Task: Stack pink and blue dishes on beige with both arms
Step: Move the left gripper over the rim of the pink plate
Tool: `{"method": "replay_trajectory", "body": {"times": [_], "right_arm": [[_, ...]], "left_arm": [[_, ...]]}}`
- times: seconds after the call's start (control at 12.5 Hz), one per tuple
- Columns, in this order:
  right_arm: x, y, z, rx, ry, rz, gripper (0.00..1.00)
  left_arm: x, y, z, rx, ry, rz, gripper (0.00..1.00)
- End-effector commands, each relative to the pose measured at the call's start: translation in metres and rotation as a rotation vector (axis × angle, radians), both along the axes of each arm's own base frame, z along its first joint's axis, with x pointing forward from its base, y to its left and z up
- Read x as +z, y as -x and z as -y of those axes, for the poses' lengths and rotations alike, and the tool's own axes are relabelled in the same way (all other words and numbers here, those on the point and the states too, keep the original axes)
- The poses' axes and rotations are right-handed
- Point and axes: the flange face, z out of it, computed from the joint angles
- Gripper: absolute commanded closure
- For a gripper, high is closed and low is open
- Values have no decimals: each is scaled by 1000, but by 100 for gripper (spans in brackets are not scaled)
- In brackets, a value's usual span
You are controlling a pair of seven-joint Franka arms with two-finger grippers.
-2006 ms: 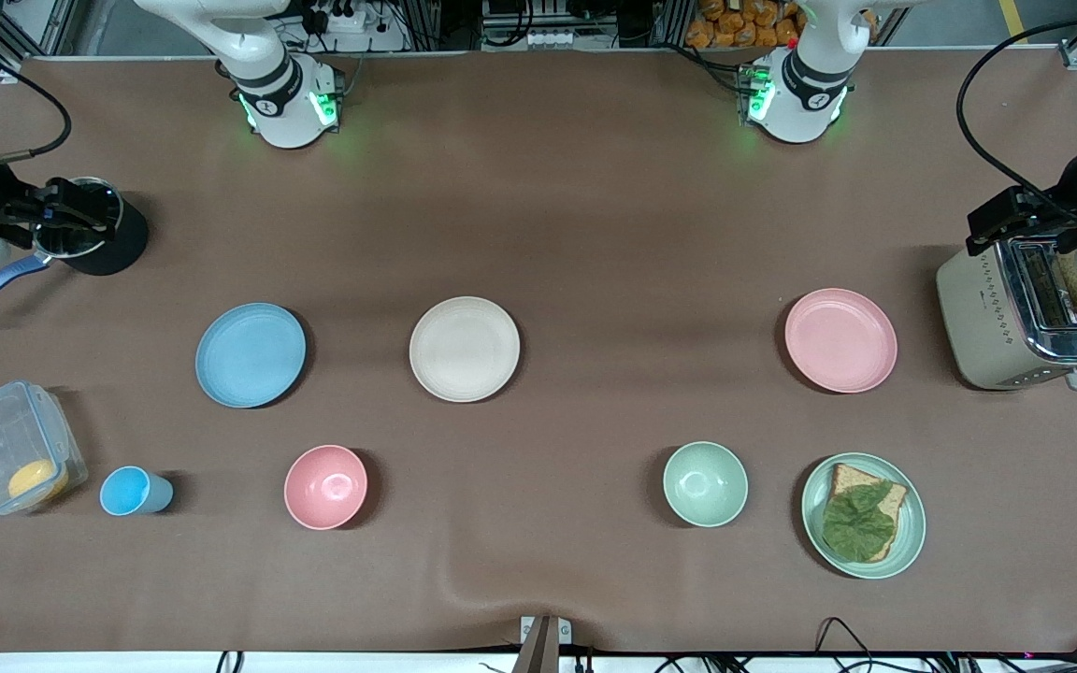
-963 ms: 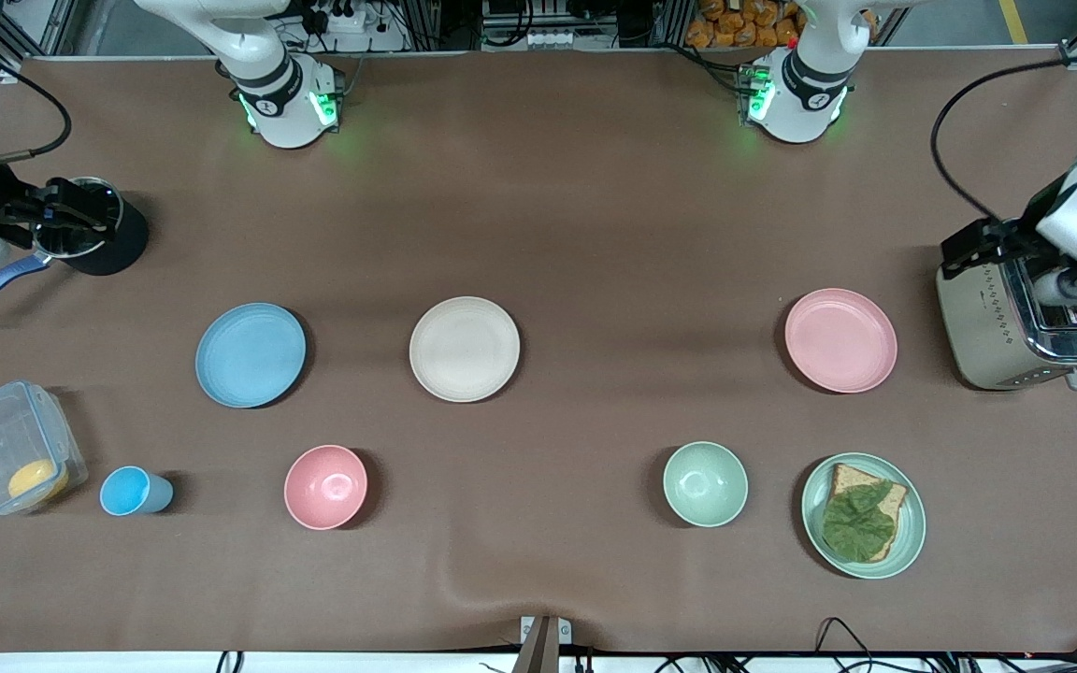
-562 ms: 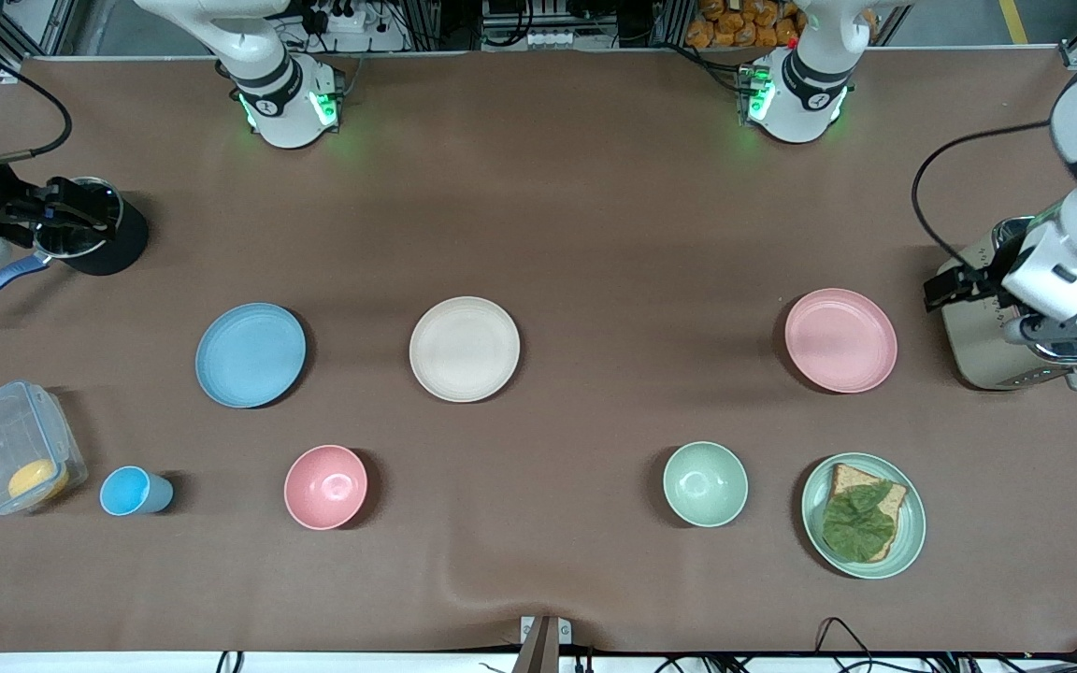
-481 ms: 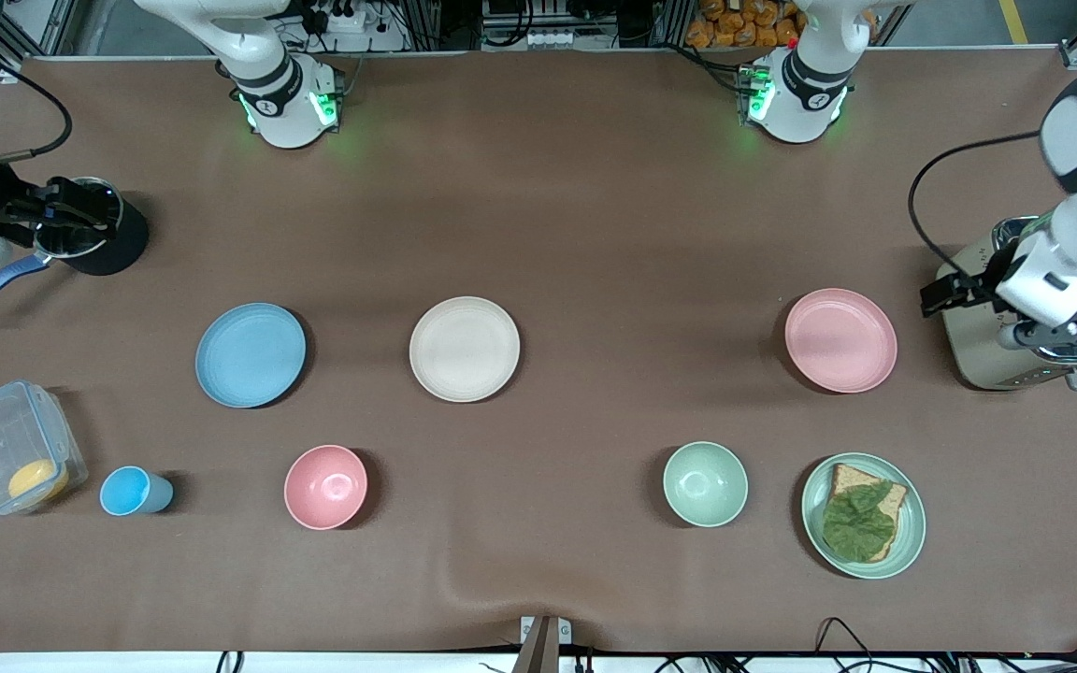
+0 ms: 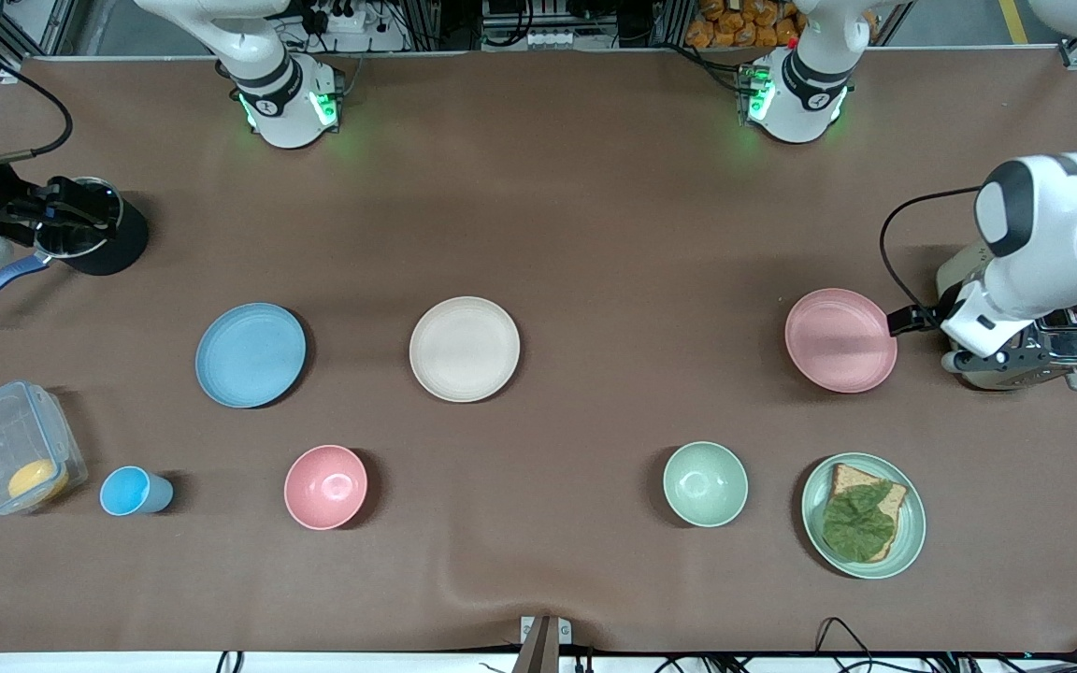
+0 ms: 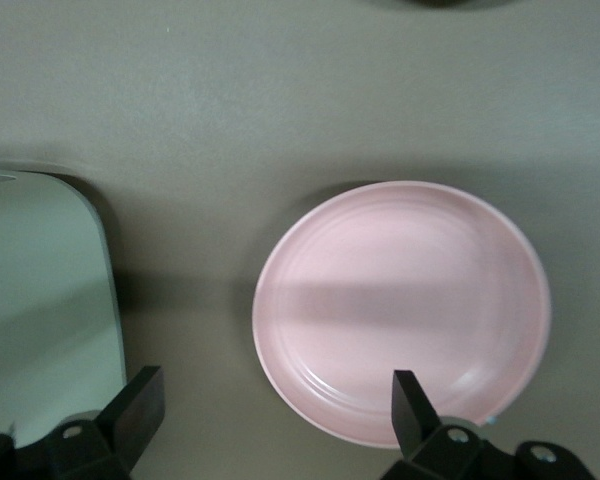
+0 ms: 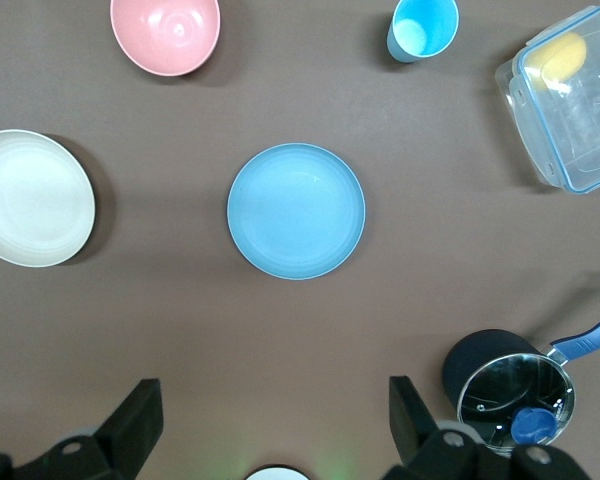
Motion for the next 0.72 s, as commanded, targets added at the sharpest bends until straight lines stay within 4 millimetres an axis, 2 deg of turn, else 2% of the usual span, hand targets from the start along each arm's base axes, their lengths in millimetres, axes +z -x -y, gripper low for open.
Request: {"method": "replay_trajectory", "body": {"times": [0.0,0.24,0.48,0.64], "right_arm": [[3,6,2,-17,4,-1,0],[3,6,2,-17,4,-1,0],[3,5,2,-17,4,0,0],[3,6,2,-17,4,-1,0]], "left_arm": [[-25,0,-8,-24,-9,-22,0],[-59,0,-8,-25,4,-48,0],[-74,2,-7,-26,11,-64,0],[-85,2,-9,-24,13,-64,6]]}}
